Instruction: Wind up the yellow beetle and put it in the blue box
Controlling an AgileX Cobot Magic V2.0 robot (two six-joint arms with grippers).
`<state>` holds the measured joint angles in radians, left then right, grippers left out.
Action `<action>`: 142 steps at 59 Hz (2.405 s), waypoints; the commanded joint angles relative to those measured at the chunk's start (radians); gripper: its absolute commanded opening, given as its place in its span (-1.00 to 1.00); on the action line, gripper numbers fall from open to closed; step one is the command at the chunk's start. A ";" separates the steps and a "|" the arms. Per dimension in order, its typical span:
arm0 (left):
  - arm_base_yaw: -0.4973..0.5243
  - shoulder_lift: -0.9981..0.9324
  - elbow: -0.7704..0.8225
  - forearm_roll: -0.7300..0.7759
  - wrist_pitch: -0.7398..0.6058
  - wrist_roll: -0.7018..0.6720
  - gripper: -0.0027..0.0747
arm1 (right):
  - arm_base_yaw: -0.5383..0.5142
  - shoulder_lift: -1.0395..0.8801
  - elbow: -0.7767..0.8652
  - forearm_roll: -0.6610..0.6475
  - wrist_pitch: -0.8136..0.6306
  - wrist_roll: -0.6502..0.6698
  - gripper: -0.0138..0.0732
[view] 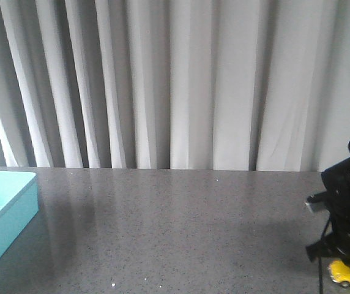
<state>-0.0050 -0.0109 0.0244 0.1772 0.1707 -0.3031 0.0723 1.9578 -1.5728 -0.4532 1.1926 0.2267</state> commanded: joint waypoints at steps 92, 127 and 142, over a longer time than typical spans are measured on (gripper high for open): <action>-0.007 -0.006 -0.015 0.001 -0.069 -0.009 -0.95 | 0.003 -1.626 1.180 0.629 -0.802 -0.369 -0.31; -0.007 -0.006 -0.015 0.001 -0.069 -0.009 -0.95 | 0.003 -1.628 1.191 0.630 -0.770 -0.369 -0.31; -0.007 -0.006 -0.015 0.001 -0.074 -0.008 -0.95 | 0.003 -1.628 1.191 0.630 -0.771 -0.369 -0.31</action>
<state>-0.0050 -0.0109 0.0244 0.1772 0.1707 -0.3031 0.0800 0.3222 -0.3566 0.1658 0.4912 -0.1370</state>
